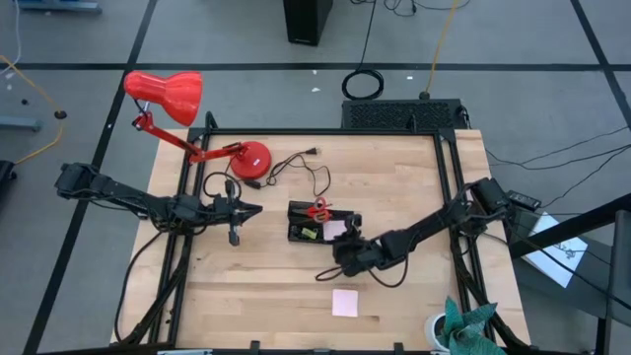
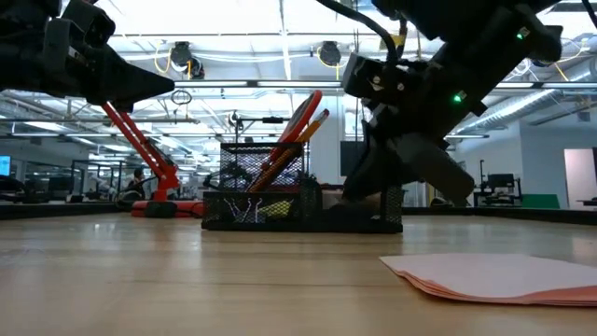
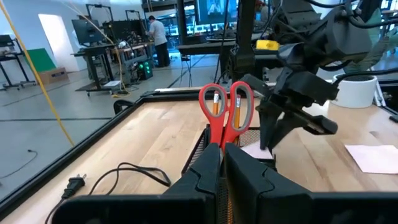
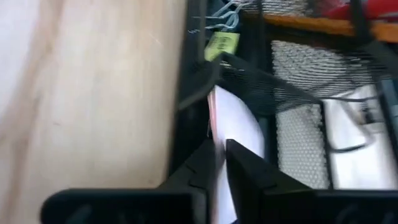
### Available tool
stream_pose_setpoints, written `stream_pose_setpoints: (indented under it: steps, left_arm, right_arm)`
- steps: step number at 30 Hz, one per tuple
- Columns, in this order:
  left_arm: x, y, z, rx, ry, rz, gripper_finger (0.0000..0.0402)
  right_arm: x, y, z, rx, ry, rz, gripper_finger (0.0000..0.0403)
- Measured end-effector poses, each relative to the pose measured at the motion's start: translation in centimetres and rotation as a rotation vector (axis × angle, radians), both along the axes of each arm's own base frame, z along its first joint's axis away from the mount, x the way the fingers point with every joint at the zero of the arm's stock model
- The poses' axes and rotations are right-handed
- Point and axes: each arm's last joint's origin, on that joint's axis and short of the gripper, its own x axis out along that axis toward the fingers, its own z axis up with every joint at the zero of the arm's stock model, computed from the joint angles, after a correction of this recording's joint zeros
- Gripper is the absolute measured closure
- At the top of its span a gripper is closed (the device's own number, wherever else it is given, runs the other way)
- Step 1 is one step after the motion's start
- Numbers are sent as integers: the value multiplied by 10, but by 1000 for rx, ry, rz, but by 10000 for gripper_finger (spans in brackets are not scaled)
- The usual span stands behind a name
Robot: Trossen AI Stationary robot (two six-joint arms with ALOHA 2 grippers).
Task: Pick and place office supplies into organizer
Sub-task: Put the pink sticky notes into the desk organizer
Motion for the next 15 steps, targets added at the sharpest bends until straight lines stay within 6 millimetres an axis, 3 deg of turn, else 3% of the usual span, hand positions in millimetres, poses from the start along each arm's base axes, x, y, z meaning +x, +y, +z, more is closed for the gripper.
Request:
stream_pose_setpoints:
  steps: [8, 15]
  left_arm:
    - [0, 0, -1, -2, 7, 0, 371]
    - [0, 0, -1, -4, 13, 0, 371]
  right_arm:
    - [2, 0, 8, 95, -45, -5, 299]
    - [-6, 4, 45, 132, -168, -8, 263]
